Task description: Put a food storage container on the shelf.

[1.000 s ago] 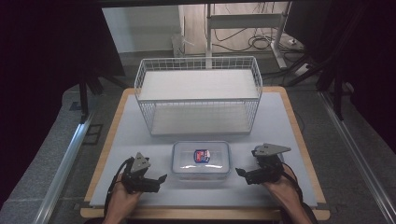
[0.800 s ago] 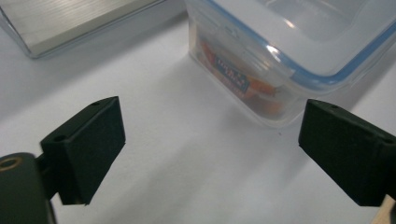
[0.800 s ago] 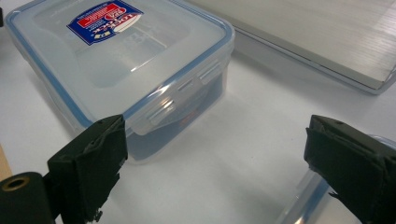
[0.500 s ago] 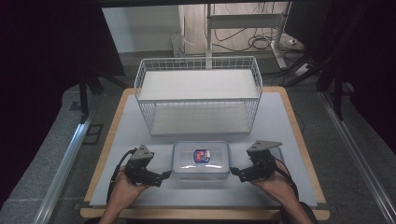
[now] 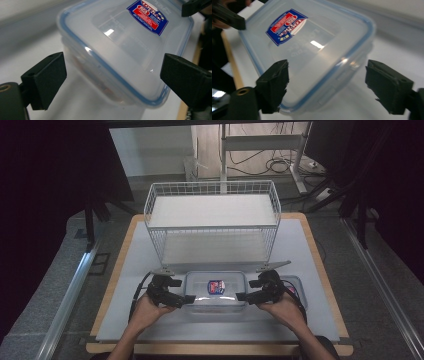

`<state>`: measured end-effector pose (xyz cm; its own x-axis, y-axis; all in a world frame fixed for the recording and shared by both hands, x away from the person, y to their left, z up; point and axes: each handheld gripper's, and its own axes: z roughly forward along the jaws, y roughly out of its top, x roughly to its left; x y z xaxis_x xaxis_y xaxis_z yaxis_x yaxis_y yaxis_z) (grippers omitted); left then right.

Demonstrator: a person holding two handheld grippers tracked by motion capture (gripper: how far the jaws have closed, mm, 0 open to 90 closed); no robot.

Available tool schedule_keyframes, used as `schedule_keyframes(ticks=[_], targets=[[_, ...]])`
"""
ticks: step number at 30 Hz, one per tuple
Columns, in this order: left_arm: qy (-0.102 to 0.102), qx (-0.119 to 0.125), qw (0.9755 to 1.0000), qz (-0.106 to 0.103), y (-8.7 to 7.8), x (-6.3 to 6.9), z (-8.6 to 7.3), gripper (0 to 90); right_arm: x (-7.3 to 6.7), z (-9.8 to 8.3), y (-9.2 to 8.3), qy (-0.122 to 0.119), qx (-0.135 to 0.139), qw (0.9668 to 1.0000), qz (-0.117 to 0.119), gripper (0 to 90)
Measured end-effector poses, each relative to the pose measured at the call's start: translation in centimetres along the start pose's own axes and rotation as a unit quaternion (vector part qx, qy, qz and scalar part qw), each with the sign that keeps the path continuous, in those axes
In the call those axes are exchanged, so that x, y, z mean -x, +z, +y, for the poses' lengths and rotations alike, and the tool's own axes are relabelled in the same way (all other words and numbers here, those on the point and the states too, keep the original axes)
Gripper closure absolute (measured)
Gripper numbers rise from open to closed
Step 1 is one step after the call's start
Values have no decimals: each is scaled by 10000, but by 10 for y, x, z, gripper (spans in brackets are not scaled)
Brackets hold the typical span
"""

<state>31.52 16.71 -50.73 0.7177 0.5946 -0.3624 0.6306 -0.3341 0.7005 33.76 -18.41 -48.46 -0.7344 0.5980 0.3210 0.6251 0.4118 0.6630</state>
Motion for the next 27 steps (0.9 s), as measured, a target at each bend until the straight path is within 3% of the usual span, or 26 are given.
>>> schedule_keyframes(ticks=[5, 8, 15, 21, 27], targets=[[-273, -68, 9989, -380, 9, -7, 1, 43, 8, 2, 11, 521, -214, 9975, 418, 121], [-376, -96, 9985, -381, 8, -5, 1, 66, 11, 2, 14, 720, -291, 9952, 599, 135], [-278, 41, 9995, -145, -6, 9, -4, 213, 7, -1, -1, 665, -87, 9962, 557, 296], [-439, 206, 9985, -257, -16, 17, -20, 322, -2, -10, -12, 615, 193, 9967, 494, 417], [-625, 443, 9963, -394, -24, 16, -28, 462, -8, -17, -20, 533, 304, 9968, 510, 465]])
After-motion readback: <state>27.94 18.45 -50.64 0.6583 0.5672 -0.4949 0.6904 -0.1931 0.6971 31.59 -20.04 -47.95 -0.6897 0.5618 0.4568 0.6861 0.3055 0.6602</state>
